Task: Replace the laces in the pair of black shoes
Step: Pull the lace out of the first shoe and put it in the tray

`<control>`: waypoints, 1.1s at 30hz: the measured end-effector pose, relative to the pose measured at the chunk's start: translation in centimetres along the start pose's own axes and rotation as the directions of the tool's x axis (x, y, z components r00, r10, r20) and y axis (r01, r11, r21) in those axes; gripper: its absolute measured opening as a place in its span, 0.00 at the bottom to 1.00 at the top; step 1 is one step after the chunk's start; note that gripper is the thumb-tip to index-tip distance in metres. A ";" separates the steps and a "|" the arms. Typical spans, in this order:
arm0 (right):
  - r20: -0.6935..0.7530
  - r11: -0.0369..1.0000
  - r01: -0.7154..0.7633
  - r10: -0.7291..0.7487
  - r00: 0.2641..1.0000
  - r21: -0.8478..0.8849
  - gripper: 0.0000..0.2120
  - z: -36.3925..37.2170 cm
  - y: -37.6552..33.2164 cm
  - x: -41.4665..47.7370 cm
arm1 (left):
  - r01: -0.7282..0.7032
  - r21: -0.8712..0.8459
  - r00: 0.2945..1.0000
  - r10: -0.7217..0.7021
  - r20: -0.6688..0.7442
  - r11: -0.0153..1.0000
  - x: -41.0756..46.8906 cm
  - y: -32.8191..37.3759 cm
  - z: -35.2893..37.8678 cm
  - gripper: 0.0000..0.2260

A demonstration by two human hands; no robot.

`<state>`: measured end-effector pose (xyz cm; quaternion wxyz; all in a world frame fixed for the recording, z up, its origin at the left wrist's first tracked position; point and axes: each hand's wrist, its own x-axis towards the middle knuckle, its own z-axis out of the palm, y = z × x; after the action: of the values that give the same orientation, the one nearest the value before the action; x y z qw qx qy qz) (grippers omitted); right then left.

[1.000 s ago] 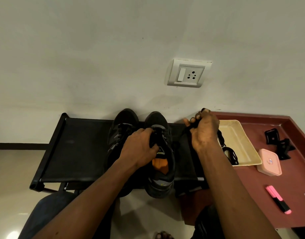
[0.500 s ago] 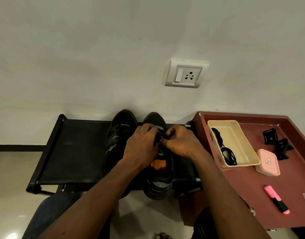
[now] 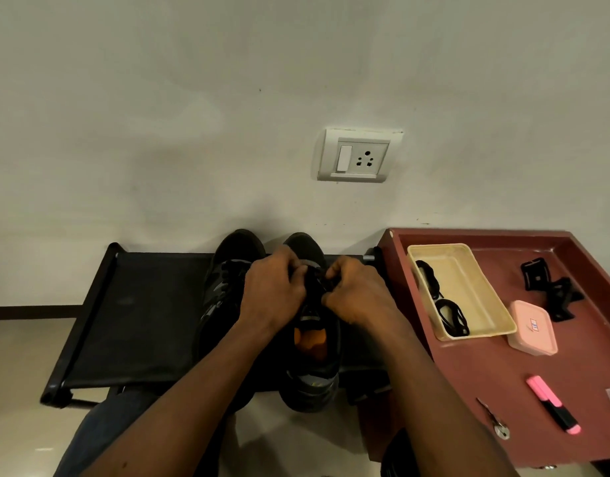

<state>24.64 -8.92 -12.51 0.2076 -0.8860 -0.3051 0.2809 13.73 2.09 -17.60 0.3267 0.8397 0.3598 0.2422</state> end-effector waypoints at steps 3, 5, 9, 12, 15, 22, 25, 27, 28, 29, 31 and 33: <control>-0.002 1.000 0.003 -0.003 1.000 0.012 0.18 0.0 0.0 -0.2 | 0.331 -0.364 0.939 -0.342 0.036 0.870 1.0 -0.9 -0.3 0.04; 0.001 1.000 0.001 -0.001 1.000 0.020 0.17 0.0 0.0 -0.2 | 0.432 -0.540 0.896 -0.413 0.165 0.723 1.2 -0.8 -0.4 0.05; 0.004 1.000 0.000 0.000 1.000 0.008 0.18 0.3 -0.1 -0.2 | 0.317 -0.498 0.944 -0.217 0.249 0.807 0.7 -0.2 -0.8 0.05; -0.014 0.999 0.021 -0.022 1.000 -0.043 0.16 0.6 -0.4 -0.2 | -0.058 -0.098 0.971 0.079 0.224 0.994 0.3 -0.8 -1.3 0.03; -0.027 0.993 0.043 -0.046 0.999 -0.106 0.17 0.8 -0.9 -0.3 | -0.259 0.101 0.953 0.237 0.191 0.960 -0.1 -1.2 -1.2 0.05; -0.029 0.989 0.077 -0.081 0.996 -0.126 0.20 0.8 -0.5 -0.3 | 0.175 -0.431 0.984 -0.173 0.044 0.885 0.9 -0.8 -1.5 0.09; -0.016 0.992 0.074 -0.076 0.997 -0.105 0.20 0.7 -0.2 -0.1 | 0.336 -0.731 0.927 -0.347 0.143 0.594 1.5 -0.3 -2.2 0.13; -0.016 0.992 0.076 -0.078 0.997 -0.104 0.20 0.7 -0.1 -0.1 | 0.357 -0.796 0.919 -0.334 0.208 0.489 1.0 -0.1 -2.3 0.11; -0.019 0.992 0.078 -0.081 0.997 -0.103 0.20 0.8 -0.2 0.0 | 0.336 -0.738 0.937 -0.291 0.196 0.586 0.8 -0.1 -2.3 0.11; -0.020 0.992 0.081 -0.084 0.996 -0.101 0.20 0.9 -0.2 0.0 | 0.270 -0.601 0.963 -0.210 0.169 0.752 0.5 -0.2 -2.2 0.11; -0.022 0.992 0.085 -0.088 0.996 -0.097 0.19 1.0 -0.2 0.0 | 0.044 -0.216 0.985 -0.007 0.172 0.975 0.1 -0.4 -1.8 0.09; -0.022 0.993 0.077 -0.080 0.997 -0.086 0.19 0.8 -0.2 0.0 | -0.147 0.031 0.961 0.136 0.241 0.989 -0.1 -0.5 -1.6 0.07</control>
<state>24.03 -8.62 -13.03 0.1846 -0.8848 -0.3486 0.2478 12.46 2.83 -16.91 0.3288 0.8940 0.2628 0.1535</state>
